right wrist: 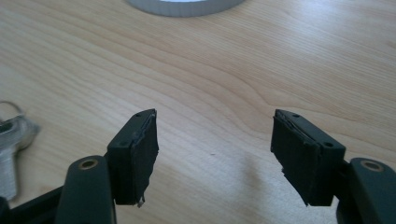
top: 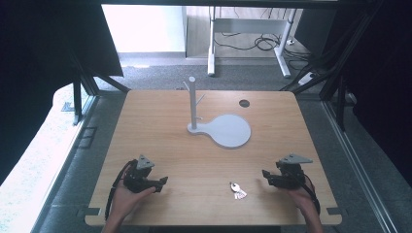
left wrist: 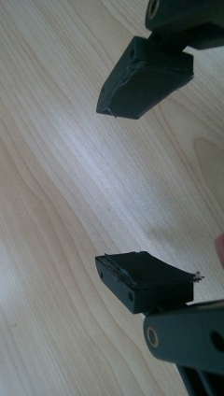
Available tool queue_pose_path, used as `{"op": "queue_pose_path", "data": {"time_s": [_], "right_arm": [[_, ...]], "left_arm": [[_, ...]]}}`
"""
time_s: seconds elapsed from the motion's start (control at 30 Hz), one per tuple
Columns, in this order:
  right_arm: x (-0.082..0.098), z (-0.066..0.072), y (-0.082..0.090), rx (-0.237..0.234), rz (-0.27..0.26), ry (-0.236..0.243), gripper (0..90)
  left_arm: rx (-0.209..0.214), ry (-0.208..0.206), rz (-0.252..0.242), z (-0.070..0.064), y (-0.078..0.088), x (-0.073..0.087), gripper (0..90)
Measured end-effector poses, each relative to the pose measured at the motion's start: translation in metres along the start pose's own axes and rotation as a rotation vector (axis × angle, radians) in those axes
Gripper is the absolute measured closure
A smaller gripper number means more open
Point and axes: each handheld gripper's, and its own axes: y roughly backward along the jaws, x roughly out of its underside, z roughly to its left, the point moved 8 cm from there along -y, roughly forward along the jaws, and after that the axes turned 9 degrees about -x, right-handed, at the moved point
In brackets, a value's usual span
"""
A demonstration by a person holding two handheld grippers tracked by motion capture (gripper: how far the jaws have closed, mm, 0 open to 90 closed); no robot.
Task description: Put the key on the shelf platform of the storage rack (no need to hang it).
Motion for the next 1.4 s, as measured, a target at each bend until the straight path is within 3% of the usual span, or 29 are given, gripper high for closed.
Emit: {"op": "queue_pose_path", "data": {"time_s": [0.27, 0.4, 0.57, 0.87, 1.03, 1.27, 1.4], "right_arm": [[-0.003, 0.012, 0.003, -0.036, 0.079, 0.002, 41.6], [-0.007, 0.018, 0.004, -0.051, 0.089, 0.009, 43.6], [-0.02, 0.035, 0.011, -0.086, 0.124, 0.061, 46.4], [-0.032, 0.056, 0.013, -0.137, 0.193, 0.105, 50.3], [-0.037, 0.073, 0.006, -0.175, 0.248, 0.14, 53.0], [-0.041, 0.086, -0.001, -0.176, 0.297, 0.174, 54.5], [-0.042, 0.096, -0.007, -0.201, 0.336, 0.187, 57.8]], "left_arm": [[0.0, 0.005, 0.004, 0.0, -0.001, 0.001, 23.4], [0.001, 0.008, -0.003, 0.0, 0.001, 0.0, 23.4], [-0.001, 0.006, -0.009, 0.003, 0.003, 0.0, 23.4], [0.001, 0.011, -0.012, 0.005, 0.005, 0.0, 23.3], [0.002, 0.015, -0.013, 0.005, 0.005, 0.0, 23.2], [0.006, 0.016, -0.012, 0.006, 0.004, 0.0, 23.2], [0.007, 0.009, -0.011, 0.005, 0.003, 0.0, 23.2]]}}
